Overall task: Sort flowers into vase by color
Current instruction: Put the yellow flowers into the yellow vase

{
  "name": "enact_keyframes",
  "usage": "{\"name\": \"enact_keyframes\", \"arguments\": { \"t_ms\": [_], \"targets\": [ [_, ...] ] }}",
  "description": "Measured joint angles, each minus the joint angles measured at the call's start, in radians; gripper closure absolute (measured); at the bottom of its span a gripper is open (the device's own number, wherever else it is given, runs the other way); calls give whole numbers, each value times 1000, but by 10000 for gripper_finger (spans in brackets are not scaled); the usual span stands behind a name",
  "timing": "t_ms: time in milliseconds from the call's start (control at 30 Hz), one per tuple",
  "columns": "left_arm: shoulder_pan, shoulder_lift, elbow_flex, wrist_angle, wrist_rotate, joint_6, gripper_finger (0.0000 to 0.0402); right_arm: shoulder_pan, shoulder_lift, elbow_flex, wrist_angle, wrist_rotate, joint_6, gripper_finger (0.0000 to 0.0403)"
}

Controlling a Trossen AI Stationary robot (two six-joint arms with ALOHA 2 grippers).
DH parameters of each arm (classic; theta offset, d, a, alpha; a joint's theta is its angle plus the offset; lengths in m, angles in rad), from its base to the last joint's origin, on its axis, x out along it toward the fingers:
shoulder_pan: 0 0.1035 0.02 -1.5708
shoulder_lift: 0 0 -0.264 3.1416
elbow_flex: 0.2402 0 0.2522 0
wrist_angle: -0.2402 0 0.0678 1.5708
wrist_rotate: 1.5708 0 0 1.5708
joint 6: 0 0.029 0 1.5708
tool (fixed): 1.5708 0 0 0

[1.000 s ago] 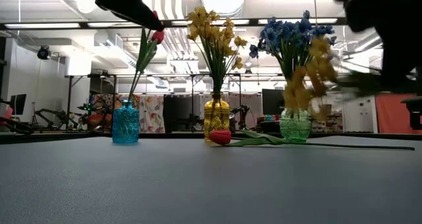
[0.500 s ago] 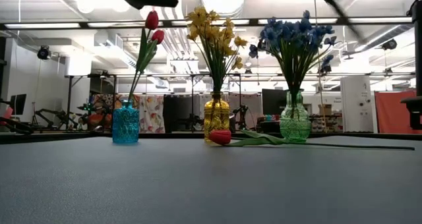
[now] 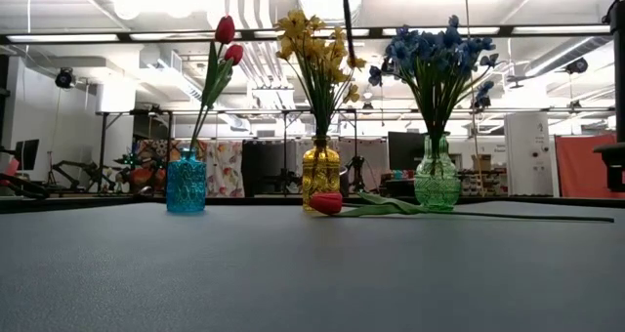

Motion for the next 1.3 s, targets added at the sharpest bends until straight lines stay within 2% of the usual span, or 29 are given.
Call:
{"name": "enact_keyframes", "arguments": {
  "t_ms": [167,300,500,667,867,967,1067,1200,1300],
  "targets": [
    [0,35,0,67,21,27,193,-11,12,1,4,-1,-25,385],
    [0,49,0,103,21,45,218,-17,12,1,0,-2,-34,385],
    [0,48,0,123,20,59,305,-17,12,1,0,-1,-53,384],
    [-1,44,0,136,14,62,387,-16,8,2,1,5,-15,363],
    [-1,40,0,137,16,35,383,-17,-9,2,-6,6,20,308],
    [-1,37,0,138,5,23,393,-16,-26,2,-14,26,33,278],
    [0,29,1,130,-57,14,398,-16,-63,2,-74,78,70,251],
    [2,21,0,93,-155,13,396,-12,-126,3,-197,95,138,222],
    [8,14,0,81,-180,13,395,-13,-168,3,-278,97,177,204]
  ]
}}
